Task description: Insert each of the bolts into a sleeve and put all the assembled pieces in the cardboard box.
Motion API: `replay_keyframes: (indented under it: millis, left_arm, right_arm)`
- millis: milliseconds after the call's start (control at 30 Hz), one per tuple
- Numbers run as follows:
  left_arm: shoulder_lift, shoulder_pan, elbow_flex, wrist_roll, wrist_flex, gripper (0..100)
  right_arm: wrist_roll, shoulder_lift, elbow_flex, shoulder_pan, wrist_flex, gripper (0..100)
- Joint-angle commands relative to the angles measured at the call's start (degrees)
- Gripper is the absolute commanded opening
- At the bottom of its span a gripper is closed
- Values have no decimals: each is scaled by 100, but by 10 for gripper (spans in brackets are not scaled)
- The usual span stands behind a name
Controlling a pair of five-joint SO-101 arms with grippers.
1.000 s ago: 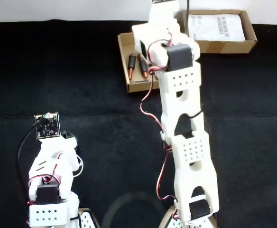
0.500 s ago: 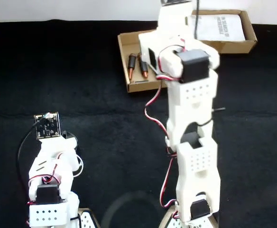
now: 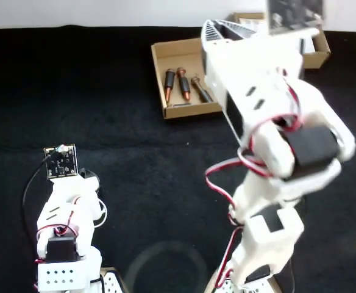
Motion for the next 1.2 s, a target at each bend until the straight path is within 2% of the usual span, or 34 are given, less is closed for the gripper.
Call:
replay_keyframes:
  millis: [0,400,667,867,1167]
  left_arm:
    - [-40,66,101,18,9,10]
    - [-40,66,101,18,18,10]
    - [-40,119,101,18,44,10]
    - [-48,532,101,18,484,10]
    - [-57,567,101,26,563,10]
  right_arm:
    - [53,-840,374,207,75,6]
    - [35,-4101,5578,286,66,6]
    - [26,-6114,9648,277,-40,6]
    - [26,-7284,12655,277,-1604,6]
    - [44,-9068,16242,277,-4303,6]
